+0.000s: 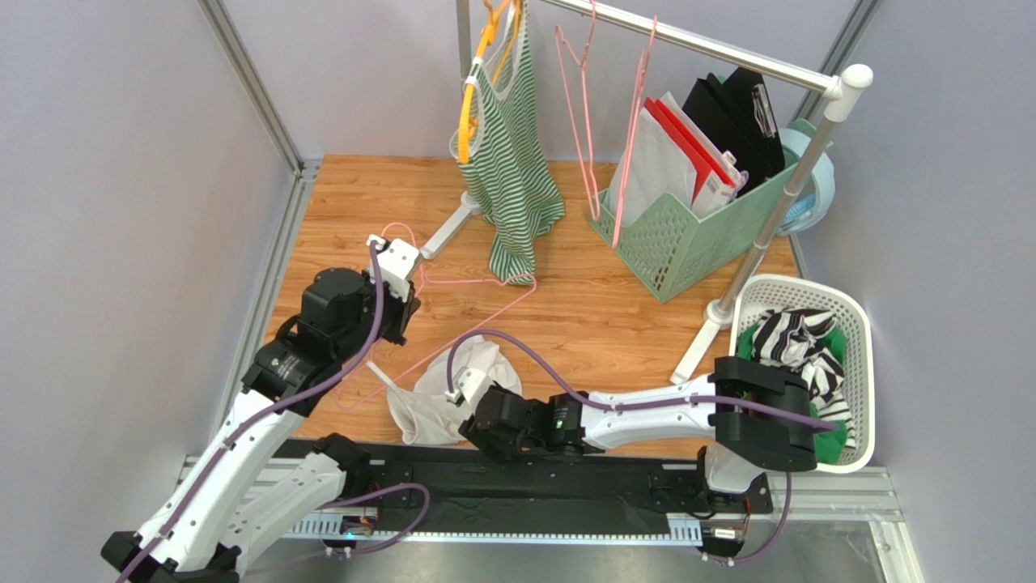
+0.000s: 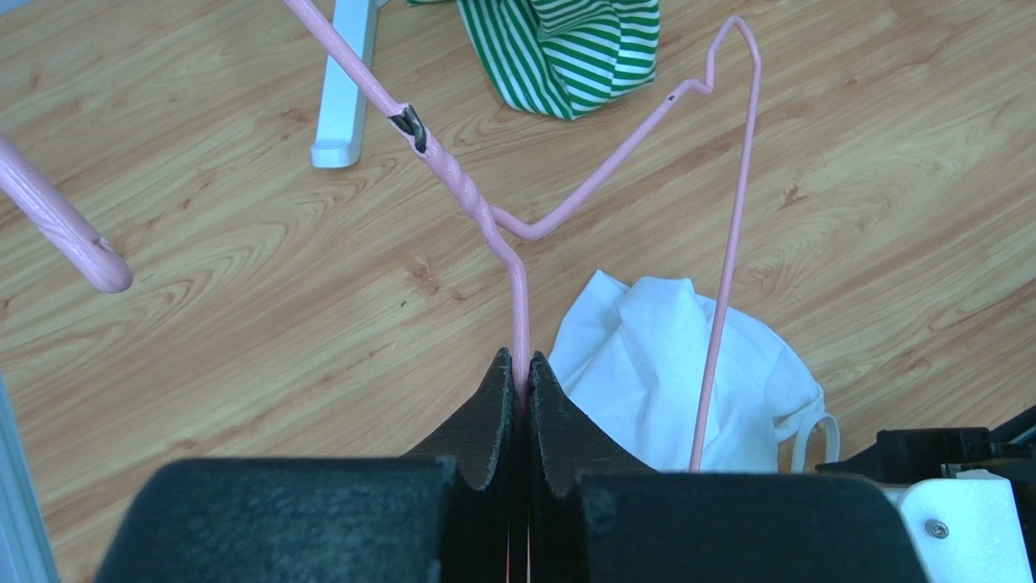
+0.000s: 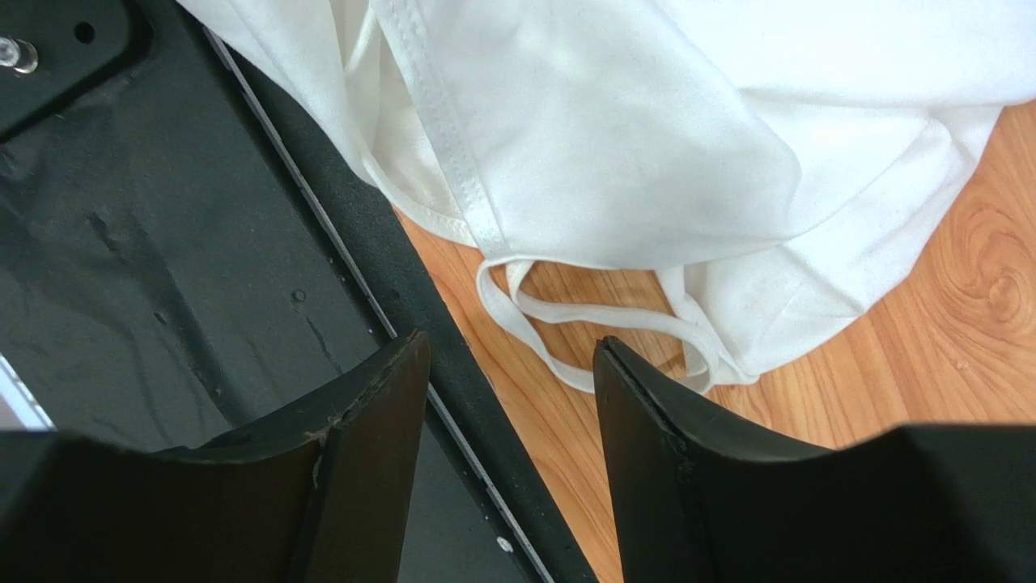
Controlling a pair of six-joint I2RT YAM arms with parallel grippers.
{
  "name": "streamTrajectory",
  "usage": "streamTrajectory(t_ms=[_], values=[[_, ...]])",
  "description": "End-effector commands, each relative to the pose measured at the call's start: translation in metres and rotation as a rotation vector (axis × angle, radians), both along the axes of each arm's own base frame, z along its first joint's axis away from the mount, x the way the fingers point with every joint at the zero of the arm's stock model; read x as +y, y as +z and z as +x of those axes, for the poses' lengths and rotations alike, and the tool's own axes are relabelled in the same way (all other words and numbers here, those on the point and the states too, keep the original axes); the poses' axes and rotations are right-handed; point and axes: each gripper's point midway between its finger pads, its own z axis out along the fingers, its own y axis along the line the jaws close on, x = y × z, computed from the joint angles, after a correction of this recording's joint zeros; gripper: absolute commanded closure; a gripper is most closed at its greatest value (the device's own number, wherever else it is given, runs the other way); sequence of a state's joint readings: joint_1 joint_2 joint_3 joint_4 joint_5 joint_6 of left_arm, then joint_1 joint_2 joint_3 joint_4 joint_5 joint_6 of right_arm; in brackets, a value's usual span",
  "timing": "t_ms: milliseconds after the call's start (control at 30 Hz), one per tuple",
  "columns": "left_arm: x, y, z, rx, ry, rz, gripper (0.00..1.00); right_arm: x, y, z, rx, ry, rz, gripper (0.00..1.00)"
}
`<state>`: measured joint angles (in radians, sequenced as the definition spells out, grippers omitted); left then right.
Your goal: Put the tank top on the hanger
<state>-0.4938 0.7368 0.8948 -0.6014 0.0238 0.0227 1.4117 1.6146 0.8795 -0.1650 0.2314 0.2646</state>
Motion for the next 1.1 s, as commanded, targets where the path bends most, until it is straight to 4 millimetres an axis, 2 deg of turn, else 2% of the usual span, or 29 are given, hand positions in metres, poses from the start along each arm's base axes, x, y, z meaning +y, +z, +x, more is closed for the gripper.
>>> streamTrajectory(t_ms=[0,233,400,600,700,800,833,900,933,1000,1067], values=[[-0.004,0.006,0.004,-0.016,0.000,-0.034,1.00,0.016,0.007,0.005,0.015,0.008,0.087,0.44],[-0.005,0.005,0.005,-0.011,-0.002,-0.030,1.00,0.019,-0.011,0.002,0.061,0.012,0.052,0.49],[-0.004,0.005,0.004,-0.011,0.000,-0.030,1.00,0.009,-0.019,0.004,0.060,-0.014,0.028,0.50],[-0.008,0.006,0.004,-0.011,-0.016,-0.037,1.00,0.000,-0.030,0.003,0.076,-0.033,-0.023,0.55],[-0.007,0.007,0.003,-0.015,-0.014,-0.040,1.00,-0.005,-0.035,0.002,0.080,-0.035,-0.038,0.61],[-0.006,0.008,0.003,-0.020,-0.010,-0.040,1.00,-0.006,-0.038,0.000,0.099,-0.026,-0.042,0.73],[-0.005,0.008,0.003,-0.021,-0.008,-0.041,1.00,-0.006,-0.039,-0.001,0.116,-0.023,-0.042,0.81],[-0.005,0.008,0.003,-0.019,-0.010,-0.041,1.00,-0.006,-0.040,-0.003,0.127,-0.017,-0.040,0.90],[-0.005,0.008,0.003,-0.020,-0.010,-0.040,1.00,-0.005,-0.038,-0.004,0.136,-0.016,-0.033,1.00],[-0.006,0.009,0.002,-0.022,-0.014,-0.043,1.00,-0.004,-0.035,-0.006,0.143,-0.009,-0.025,1.00],[-0.007,0.009,0.001,-0.022,-0.017,-0.045,1.00,-0.001,-0.020,-0.007,0.147,-0.004,0.004,1.00]])
